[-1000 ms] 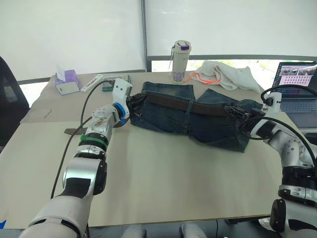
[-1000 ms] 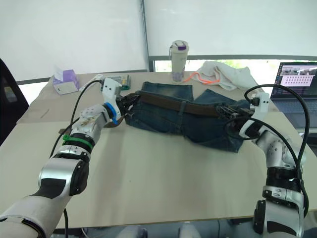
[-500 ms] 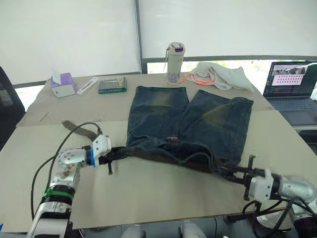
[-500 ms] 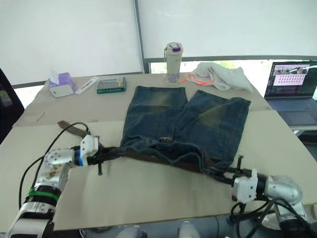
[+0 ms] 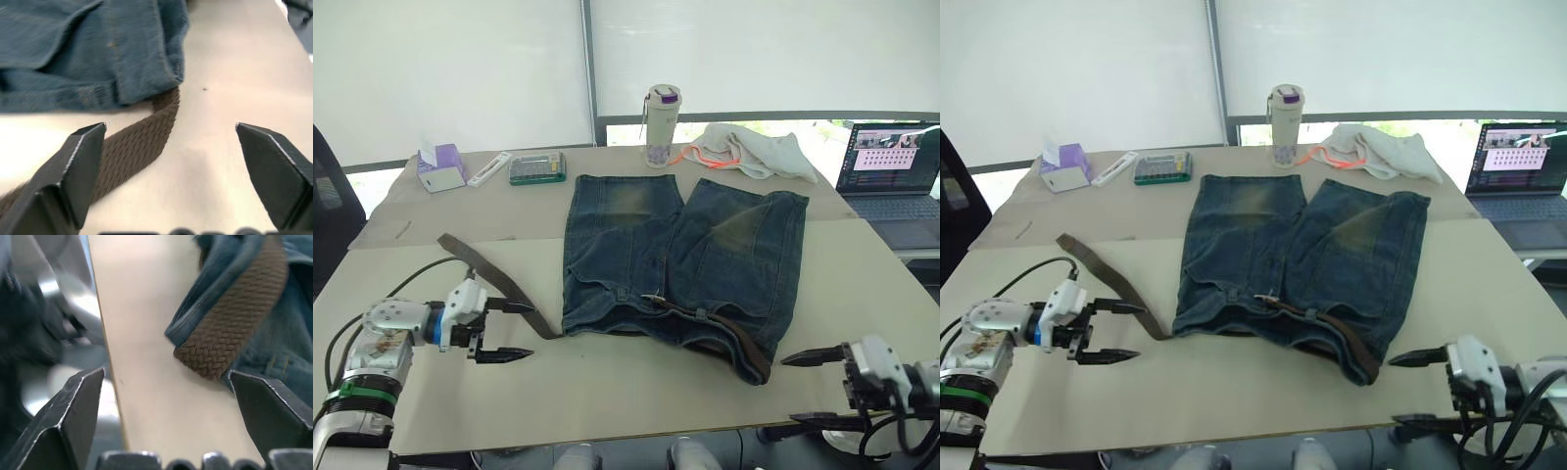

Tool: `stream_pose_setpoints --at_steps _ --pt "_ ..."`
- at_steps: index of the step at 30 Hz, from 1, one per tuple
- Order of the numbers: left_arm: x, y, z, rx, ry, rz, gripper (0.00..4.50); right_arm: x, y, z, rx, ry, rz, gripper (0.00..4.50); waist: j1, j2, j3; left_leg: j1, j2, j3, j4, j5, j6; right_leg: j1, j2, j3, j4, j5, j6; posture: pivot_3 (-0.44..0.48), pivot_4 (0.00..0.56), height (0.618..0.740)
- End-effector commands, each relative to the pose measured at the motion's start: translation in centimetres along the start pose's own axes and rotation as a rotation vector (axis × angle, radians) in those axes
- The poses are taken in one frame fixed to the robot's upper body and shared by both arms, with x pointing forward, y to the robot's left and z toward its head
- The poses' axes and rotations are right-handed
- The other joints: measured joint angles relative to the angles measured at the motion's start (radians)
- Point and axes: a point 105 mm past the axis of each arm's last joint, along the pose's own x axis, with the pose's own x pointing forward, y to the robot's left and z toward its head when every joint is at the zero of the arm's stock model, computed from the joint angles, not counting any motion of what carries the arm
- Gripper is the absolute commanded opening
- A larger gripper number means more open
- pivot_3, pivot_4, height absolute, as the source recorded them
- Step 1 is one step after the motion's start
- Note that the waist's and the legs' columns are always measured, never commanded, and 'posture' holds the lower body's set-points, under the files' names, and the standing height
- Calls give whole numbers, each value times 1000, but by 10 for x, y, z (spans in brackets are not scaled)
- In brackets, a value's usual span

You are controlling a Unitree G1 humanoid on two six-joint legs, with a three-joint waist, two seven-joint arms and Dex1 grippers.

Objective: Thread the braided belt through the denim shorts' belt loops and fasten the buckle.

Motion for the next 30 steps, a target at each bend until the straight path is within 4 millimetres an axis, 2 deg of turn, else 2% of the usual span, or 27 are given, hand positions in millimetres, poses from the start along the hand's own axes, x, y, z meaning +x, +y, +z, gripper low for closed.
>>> stream_pose_setpoints --at_steps 1,6,8,10,13,15,19,23,26,27,30 --pt "-4 7 43 16 -114 -16 4422 -8 -14 36 55 -49 -40 4355 0 0 0 -1 0 0 0 0 0 -1 0 0 0 0 0 0 150 740" --pt "20 16 87 39 -213 15 4422 26 -43 63 53 -59 -209 4355 6 -2 1 -2 0 1 1 0 0 -1 0 -2 0 0 0 0 150 740" --pt "32 11 94 50 -182 -6 4422 39 -44 70 60 -62 -207 4355 6 -2 1 -5 -1 1 1 0 0 -3 0 -2 0 0 1 0 150 740" --pt "49 2 92 69 -82 -22 4422 55 -62 80 53 -75 -303 4355 5 -3 0 -5 -1 1 1 0 0 -3 0 -2 0 0 0 0 150 740" --pt "63 1 101 77 -75 20 4422 62 -84 93 78 -102 -400 4355 1 -3 1 -5 -1 0 1 0 -1 -3 -1 0 0 0 0 0 150 740" --pt "69 -1 105 92 -88 27 4422 64 -93 91 32 -52 -425 4355 5 -2 1 -5 -2 0 1 0 -1 -3 -1 0 0 0 1 0 150 740" --pt "75 1 108 83 -116 74 4422 70 -110 68 35 107 -461 4355 9 -3 1 -5 -2 1 1 0 -1 -3 -1 -3 -1 0 1 0 150 740" --pt "75 1 109 75 -123 114 4422 66 -141 60 171 99 -568 4355 0 -2 1 -5 -2 3 1 1 -1 -4 -1 -1 -1 0 0 0 150 740" --pt "77 -4 109 67 -131 124 4422 59 -156 40 127 182 -637 4355 0 -2 1 -5 -1 3 1 0 -1 -4 0 -1 0 0 0 0 150 740" --pt "78 -5 108 64 -133 130 4422 58 -161 40 103 172 -667 4355 1 -2 1 -5 -1 3 1 0 -1 -4 0 -2 -1 0 0 0 150 740" --pt "78 -8 107 59 -136 144 4422 51 -183 56 109 6 -808 4355 0 -3 1 -5 -1 3 1 1 -1 -4 0 -1 -1 1 0 0 150 740"
